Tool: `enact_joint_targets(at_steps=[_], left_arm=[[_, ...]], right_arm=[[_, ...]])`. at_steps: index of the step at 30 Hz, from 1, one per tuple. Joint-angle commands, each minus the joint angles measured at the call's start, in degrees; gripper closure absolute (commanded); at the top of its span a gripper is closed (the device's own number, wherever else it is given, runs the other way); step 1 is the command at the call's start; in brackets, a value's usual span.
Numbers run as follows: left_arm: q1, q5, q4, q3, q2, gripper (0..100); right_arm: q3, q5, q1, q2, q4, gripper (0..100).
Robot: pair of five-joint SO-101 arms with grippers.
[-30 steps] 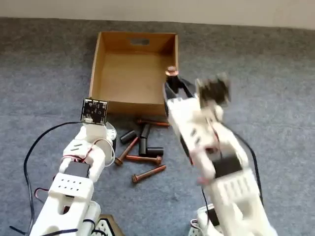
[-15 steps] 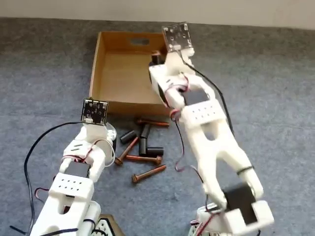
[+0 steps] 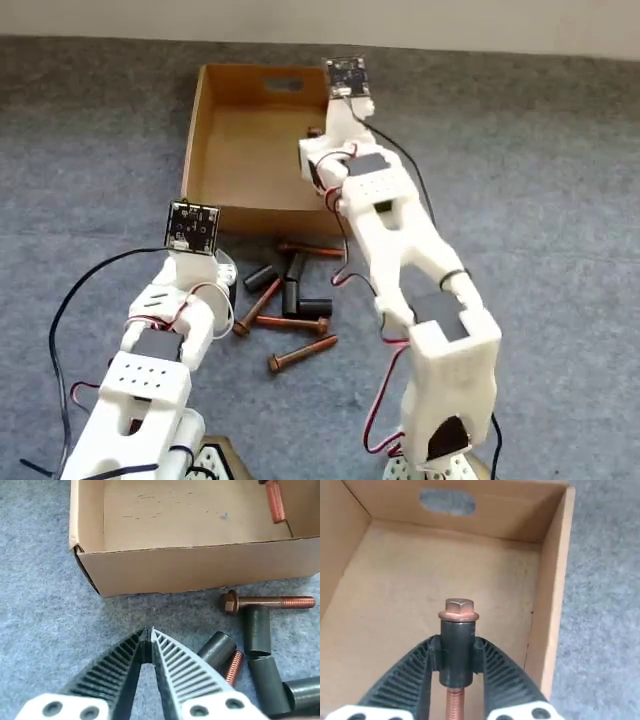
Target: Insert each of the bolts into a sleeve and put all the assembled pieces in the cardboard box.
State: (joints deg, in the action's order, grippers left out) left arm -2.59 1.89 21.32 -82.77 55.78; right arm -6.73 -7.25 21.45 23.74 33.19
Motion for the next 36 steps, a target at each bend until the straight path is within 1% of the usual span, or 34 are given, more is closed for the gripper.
enact_joint_targets(at_steps=[1, 4, 11, 16, 21, 23, 26, 28, 34, 36], left_arm=[[-0.57, 0.18, -2.46, 0.13, 0.48, 99], [-0.57, 0.18, -2.64, -0.22, 0.48, 99], [-0.57, 0.18, -2.64, -0.22, 0.48, 99], [-0.57, 0.18, -2.64, -0.31, 0.66, 99], [-0.57, 0.18, -2.64, -0.31, 0.75, 99], [-0.57, 0.18, -2.64, -0.31, 0.75, 99], [-0.57, 0.18, -2.64, -0.31, 0.84, 99], [-0.57, 0.18, -2.64, -0.31, 0.84, 99], [-0.57, 0.18, -2.64, -0.31, 0.84, 99], [-0.57, 0.18, -2.64, -0.31, 0.84, 99]], right_arm=[[-8.66, 0.7, -0.75, 2.51, 2.07, 99.2], [-13.58, 0.7, -0.66, 7.25, 4.44, 99.2], [-26.15, 0.53, -0.57, 16.31, 13.67, 99.2], [-33.71, 0.53, -0.57, 22.55, 17.63, 99.2], [-41.71, 0.44, -0.4, 27.91, 24.75, 98.5], [-45.49, 0.44, -0.4, 29.14, 28.18, 94.7], [-51.56, 0.44, -0.22, 30.55, 33.19, 84.9], [-55.25, 0.44, 0.04, 31.16, 35.47, 82.1], [-65.1, 0.44, 1.01, 31.78, 37.67, 82.4], [-66.77, 0.7, 1.63, 31.78, 37.67, 87.5]])
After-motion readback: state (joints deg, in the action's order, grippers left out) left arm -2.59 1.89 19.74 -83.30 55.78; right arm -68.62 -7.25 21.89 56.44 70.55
